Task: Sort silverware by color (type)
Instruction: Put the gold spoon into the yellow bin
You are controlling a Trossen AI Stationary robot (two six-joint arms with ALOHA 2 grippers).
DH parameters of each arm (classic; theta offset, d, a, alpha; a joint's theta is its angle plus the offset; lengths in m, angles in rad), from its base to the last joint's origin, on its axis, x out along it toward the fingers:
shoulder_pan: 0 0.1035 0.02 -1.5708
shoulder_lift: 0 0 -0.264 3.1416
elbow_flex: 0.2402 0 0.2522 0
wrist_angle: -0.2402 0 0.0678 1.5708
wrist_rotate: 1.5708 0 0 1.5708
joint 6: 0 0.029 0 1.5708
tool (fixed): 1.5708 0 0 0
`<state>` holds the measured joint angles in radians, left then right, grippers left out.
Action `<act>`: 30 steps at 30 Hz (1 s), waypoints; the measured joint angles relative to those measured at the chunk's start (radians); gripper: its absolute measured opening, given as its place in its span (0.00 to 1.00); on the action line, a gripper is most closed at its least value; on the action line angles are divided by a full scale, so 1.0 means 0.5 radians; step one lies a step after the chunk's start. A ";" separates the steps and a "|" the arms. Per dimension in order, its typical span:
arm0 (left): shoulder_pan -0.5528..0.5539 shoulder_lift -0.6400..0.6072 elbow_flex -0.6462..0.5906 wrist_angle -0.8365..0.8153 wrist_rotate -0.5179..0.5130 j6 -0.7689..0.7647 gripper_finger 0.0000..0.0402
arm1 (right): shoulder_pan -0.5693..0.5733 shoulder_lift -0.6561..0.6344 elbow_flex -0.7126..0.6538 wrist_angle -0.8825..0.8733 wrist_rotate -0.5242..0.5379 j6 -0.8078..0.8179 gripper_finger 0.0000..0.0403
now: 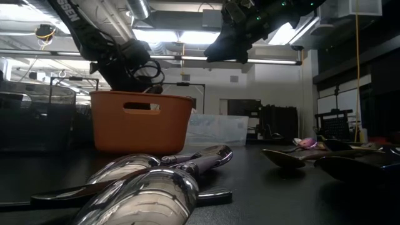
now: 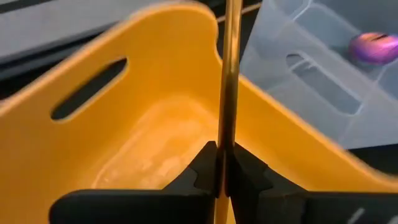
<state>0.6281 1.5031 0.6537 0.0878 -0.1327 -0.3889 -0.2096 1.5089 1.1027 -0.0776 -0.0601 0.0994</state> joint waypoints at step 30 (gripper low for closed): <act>0.090 -0.621 0.000 -0.727 1.459 -1.148 0.05 | 0.001 0.000 0.000 0.002 0.000 0.001 0.32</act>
<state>0.6731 1.1924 0.6537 -0.2756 0.5969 -0.9629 -0.2092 1.5089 1.1027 -0.0769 -0.0603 0.0998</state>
